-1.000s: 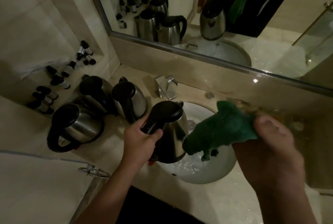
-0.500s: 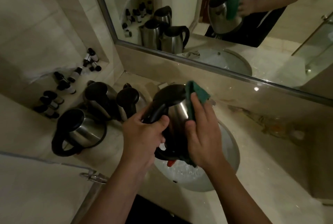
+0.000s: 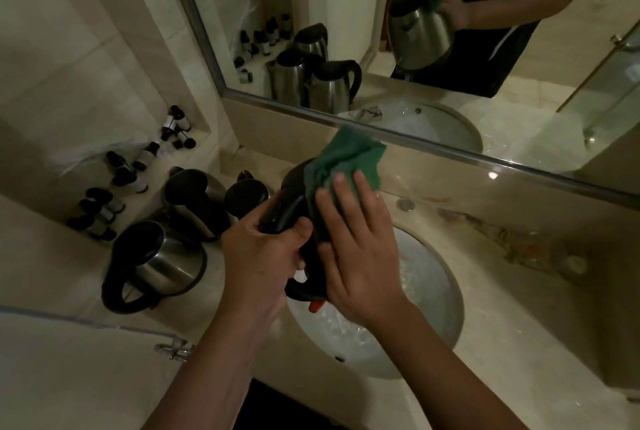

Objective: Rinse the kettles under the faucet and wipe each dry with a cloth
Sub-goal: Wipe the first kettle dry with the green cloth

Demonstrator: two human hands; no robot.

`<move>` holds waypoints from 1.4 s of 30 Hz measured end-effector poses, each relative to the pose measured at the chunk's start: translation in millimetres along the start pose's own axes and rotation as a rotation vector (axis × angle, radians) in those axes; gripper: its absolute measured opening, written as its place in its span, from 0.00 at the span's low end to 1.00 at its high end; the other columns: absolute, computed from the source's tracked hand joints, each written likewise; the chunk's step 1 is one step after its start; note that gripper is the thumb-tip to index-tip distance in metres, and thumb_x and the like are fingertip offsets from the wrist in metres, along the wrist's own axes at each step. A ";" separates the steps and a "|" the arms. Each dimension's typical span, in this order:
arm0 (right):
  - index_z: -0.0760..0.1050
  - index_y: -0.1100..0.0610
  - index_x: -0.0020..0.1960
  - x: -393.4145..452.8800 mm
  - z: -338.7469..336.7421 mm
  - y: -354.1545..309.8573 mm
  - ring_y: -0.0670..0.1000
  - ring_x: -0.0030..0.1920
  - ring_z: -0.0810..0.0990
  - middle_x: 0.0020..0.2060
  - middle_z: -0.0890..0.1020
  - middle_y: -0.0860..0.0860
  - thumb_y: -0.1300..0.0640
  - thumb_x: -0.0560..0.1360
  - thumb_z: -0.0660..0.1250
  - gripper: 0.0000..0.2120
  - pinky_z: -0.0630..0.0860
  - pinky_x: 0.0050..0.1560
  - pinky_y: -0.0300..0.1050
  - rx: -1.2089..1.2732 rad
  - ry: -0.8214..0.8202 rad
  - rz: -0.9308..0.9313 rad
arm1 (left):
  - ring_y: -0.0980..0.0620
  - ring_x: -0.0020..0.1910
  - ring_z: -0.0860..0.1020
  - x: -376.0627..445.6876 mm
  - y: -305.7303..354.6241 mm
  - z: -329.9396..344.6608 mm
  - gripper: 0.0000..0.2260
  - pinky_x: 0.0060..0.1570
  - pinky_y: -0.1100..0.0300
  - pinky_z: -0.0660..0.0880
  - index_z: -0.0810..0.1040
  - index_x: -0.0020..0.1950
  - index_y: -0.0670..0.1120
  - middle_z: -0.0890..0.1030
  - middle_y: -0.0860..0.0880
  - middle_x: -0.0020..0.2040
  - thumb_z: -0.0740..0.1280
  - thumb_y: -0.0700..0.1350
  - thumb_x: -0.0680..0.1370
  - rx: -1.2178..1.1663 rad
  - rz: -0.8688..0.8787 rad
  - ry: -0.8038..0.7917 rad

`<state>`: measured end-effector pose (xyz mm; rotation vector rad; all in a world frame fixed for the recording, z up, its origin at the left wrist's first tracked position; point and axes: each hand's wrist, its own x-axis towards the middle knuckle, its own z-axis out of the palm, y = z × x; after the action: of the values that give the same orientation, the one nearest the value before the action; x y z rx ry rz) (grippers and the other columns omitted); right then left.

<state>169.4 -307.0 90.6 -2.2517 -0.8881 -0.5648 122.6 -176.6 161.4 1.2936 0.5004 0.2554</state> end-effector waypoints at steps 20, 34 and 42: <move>0.50 0.49 0.84 -27.6 20.7 11.7 0.60 0.75 0.70 0.78 0.66 0.58 0.40 0.85 0.45 0.30 0.71 0.70 0.66 0.209 0.130 0.340 | 0.49 0.24 0.70 0.0 16.1 -8.7 0.11 0.24 0.59 0.69 0.82 0.42 0.41 0.73 0.44 0.27 0.68 0.26 0.70 0.171 0.162 -0.006; 0.61 0.59 0.79 37.2 -8.6 -12.2 0.56 0.76 0.69 0.76 0.70 0.59 0.42 0.85 0.46 0.30 0.70 0.73 0.58 0.243 0.269 0.247 | 0.48 0.23 0.73 5.4 39.8 -7.6 0.15 0.24 0.59 0.70 0.83 0.40 0.43 0.76 0.46 0.26 0.66 0.24 0.68 0.231 0.368 -0.073; 0.72 0.40 0.69 86.0 -55.4 7.0 0.29 0.60 0.76 0.60 0.79 0.34 0.45 0.87 0.47 0.18 0.71 0.58 0.25 0.860 0.023 0.614 | 0.47 0.23 0.72 9.7 56.5 -25.3 0.15 0.27 0.59 0.70 0.84 0.49 0.42 0.73 0.45 0.26 0.67 0.31 0.66 0.290 0.371 -0.156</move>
<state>224.5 -311.7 177.0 -1.5729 -0.2804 0.0848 123.9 -135.6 208.8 1.6743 0.1630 0.3966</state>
